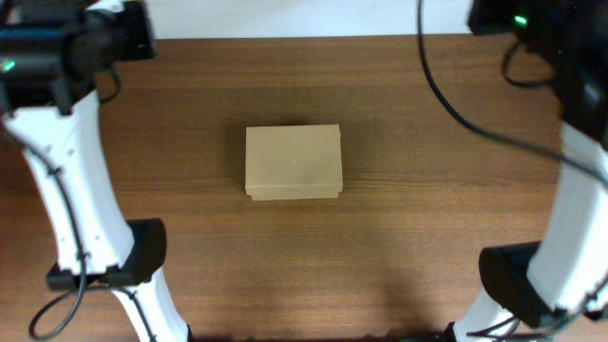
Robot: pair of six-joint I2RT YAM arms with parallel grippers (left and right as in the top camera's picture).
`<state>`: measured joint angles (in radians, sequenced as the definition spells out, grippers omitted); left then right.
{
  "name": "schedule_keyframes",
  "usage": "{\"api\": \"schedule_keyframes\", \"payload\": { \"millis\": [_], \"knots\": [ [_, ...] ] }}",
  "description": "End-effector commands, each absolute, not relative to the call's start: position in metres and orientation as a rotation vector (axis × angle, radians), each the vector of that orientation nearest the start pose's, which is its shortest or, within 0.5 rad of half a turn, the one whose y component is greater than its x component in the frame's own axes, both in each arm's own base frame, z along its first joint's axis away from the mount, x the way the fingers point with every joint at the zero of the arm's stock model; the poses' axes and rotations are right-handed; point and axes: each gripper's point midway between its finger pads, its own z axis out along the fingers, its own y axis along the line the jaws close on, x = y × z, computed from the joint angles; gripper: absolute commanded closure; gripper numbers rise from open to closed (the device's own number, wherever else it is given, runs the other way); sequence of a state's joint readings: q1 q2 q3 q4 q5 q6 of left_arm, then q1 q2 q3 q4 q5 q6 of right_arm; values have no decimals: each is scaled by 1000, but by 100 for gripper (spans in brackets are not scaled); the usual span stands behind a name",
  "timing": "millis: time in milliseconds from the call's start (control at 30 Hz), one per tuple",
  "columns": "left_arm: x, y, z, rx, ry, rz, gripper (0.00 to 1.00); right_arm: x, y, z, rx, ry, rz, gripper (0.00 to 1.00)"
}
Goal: Pack container
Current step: 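Release the closed box and raise both arms away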
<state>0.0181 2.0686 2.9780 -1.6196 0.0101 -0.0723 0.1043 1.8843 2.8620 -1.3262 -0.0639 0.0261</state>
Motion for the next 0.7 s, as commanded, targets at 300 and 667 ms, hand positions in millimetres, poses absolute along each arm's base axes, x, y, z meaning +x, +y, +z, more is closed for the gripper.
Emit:
{"api": "schedule_keyframes", "payload": {
  "millis": [300,667],
  "knots": [
    [292,32,527,-217,1978,83,98,290,33,575,-72,1774,117,96],
    [223,45,459,-264,2156,200,98,195,-9,488,44,1974,-74,96]
  ]
}}
